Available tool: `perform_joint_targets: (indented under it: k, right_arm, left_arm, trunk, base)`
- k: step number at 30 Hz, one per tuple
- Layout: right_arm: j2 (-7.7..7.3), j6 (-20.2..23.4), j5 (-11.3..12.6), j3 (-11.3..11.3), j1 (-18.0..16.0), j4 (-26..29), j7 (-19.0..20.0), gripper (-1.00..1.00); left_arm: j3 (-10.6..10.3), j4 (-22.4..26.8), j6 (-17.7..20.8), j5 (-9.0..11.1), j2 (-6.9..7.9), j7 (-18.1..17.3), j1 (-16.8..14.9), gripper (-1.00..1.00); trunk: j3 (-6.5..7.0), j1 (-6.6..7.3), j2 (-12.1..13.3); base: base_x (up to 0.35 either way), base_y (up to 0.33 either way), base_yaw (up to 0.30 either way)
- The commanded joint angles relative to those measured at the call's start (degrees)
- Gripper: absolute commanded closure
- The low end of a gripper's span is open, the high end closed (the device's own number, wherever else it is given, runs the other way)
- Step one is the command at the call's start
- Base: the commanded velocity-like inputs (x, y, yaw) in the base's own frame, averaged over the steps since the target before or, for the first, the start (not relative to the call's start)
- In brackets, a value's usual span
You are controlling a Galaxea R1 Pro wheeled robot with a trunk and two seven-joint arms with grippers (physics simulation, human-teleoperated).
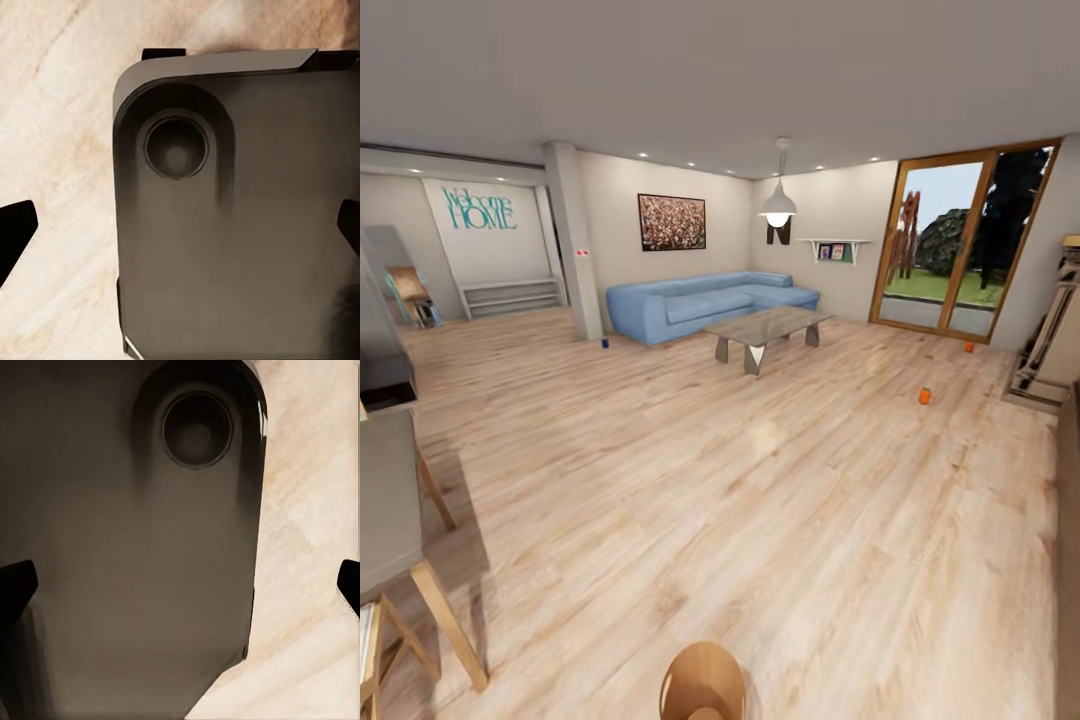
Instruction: Put the three can of soda from the living room inside the tash can in the kitchen.
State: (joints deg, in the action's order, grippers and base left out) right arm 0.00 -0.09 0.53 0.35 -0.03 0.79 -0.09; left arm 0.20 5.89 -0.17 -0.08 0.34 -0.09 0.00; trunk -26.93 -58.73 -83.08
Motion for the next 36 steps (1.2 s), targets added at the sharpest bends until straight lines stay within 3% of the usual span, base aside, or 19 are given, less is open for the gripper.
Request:
perform_joint_targets:
  k: [1,9,36]
  right_arm:
    - [0.00,0.00,0.00,0.00,0.00,0.00,0.00,-1.00]
    - [-0.04,0.00,0.00,-0.01,0.00,0.00,0.00,-1.00]
    - [-0.18,-0.24,-0.17,0.00,0.00,0.01,0.00,-1.00]
  left_arm:
    - [-0.02,0.00,0.00,0.00,0.00,0.00,0.00,-1.00]
    - [-0.03,0.02,-0.06,0.00,0.00,0.00,0.00,-1.00]
    - [0.12,0.00,-0.09,0.00,0.06,0.00,0.00,-1.00]
  trunk:
    - [0.00,0.00,0.00]
    - [0.00,0.00,0.00]
    - [0.00,0.00,0.00]
  base:
    - [0.249,0.000,0.000]
    - [0.192,0.000,0.000]
    - [0.004,0.000,0.000]
